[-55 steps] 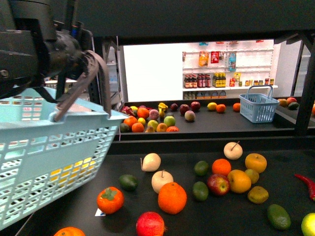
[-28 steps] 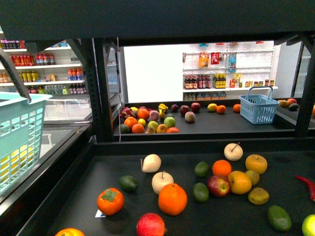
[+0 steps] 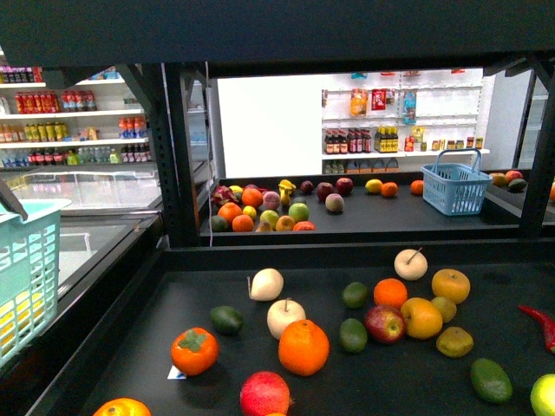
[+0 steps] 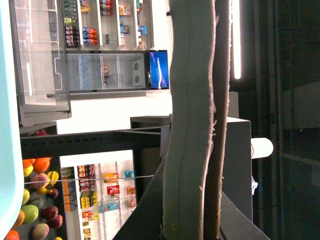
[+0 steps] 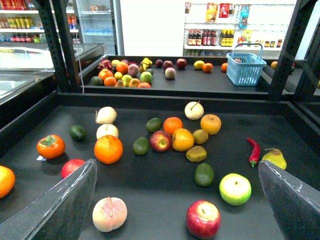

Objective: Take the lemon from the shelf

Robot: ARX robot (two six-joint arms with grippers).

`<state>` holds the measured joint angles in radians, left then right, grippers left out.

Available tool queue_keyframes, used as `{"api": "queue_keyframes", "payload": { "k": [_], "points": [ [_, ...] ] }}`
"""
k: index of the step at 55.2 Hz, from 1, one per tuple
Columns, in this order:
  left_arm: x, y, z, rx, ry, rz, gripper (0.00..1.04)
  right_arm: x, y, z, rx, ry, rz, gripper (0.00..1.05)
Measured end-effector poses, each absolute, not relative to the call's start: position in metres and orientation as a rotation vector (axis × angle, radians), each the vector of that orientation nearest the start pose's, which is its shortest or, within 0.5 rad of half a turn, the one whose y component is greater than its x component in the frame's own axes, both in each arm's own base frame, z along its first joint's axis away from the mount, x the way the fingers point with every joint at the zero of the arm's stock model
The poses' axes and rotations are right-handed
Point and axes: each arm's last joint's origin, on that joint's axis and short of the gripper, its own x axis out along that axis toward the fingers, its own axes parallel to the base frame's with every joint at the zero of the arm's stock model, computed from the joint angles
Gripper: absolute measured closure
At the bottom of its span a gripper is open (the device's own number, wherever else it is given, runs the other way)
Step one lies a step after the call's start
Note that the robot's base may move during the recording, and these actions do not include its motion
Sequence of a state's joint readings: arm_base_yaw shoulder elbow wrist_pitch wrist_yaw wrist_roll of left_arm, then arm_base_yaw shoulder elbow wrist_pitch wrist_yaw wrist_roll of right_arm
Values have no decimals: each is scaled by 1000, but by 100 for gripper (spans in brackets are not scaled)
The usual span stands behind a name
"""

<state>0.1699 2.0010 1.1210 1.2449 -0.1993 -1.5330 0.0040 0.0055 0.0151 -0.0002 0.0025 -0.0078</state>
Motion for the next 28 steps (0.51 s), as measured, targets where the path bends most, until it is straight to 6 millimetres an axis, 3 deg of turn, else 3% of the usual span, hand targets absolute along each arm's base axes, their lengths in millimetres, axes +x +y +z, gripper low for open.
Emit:
{"api": "queue_keyframes", "payload": {
  "k": [28],
  "points": [
    [415,105,203,-1505,-561,-24,96,97,0,168,-8,-9,1,7]
  ]
}}
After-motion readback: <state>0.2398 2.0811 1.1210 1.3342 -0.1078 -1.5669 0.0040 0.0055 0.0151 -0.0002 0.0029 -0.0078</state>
